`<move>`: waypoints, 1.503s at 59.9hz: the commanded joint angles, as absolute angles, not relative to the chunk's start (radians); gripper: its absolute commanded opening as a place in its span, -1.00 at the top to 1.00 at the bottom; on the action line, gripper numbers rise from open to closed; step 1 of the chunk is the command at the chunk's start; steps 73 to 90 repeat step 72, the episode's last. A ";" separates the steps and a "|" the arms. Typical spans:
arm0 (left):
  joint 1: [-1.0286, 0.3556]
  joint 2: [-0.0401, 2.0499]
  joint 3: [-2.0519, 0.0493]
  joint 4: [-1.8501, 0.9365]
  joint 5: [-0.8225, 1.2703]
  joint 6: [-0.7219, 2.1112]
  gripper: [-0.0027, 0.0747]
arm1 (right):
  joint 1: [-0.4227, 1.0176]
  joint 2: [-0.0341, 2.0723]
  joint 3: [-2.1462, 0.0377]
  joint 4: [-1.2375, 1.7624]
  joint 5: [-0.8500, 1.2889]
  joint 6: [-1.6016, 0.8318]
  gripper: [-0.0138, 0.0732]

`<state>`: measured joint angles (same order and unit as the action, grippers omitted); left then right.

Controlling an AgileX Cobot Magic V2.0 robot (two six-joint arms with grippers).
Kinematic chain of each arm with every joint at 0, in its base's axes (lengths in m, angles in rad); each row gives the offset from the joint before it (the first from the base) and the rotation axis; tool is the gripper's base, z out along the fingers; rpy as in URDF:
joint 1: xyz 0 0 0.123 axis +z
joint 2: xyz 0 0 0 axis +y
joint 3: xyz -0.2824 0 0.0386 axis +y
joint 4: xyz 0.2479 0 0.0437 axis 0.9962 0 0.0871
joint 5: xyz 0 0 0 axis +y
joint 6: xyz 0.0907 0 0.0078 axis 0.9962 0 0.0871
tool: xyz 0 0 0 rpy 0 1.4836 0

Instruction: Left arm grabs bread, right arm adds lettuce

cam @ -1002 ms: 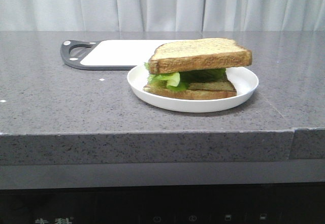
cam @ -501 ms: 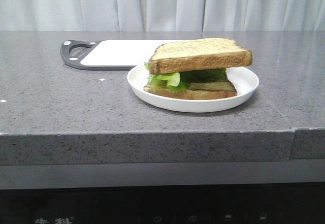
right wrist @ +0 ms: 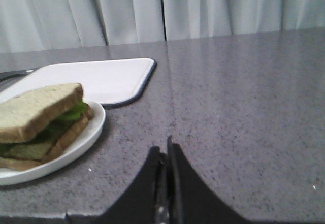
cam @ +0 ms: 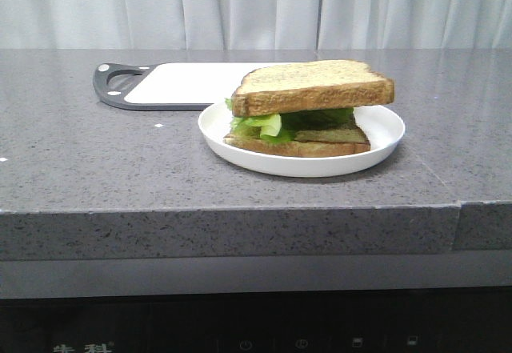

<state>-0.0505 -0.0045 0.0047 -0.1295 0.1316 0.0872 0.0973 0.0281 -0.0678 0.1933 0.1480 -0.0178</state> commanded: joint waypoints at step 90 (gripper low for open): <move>-0.050 -0.022 0.008 -0.139 0.041 0.077 0.98 | 0.081 -0.031 0.025 0.166 0.079 -0.009 0.82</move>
